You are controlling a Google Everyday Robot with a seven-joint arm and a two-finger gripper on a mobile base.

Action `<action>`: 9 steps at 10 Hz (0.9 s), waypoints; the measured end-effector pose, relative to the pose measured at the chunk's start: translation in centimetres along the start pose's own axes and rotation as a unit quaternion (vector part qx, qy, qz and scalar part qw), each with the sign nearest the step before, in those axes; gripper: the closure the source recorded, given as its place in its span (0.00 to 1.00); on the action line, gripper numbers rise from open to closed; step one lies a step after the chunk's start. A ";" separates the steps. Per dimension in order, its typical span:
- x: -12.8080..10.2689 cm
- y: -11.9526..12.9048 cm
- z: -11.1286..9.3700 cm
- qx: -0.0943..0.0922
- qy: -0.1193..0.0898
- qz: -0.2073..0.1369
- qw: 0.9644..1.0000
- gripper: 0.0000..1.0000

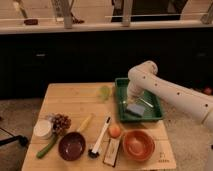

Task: Place sponge in table surface

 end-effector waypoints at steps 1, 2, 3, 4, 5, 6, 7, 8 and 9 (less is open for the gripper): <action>1.3 0.0 1.3 0.000 0.005 0.018 1.000 0.53; 2.6 0.0 2.3 0.003 0.009 0.036 0.999 0.41; 3.2 -0.1 2.6 0.005 0.013 0.048 0.999 0.33; 3.3 -0.1 2.9 0.005 0.012 0.057 0.998 0.24; 3.5 -0.2 3.1 0.007 0.013 0.063 0.998 0.20; 3.8 -0.2 3.3 0.008 0.014 0.068 0.998 0.20; 4.1 -0.3 3.5 0.008 0.015 0.072 0.997 0.20; 4.5 -0.3 3.9 0.007 0.016 0.079 0.997 0.20; 4.6 -0.3 4.3 0.005 0.015 0.084 0.996 0.20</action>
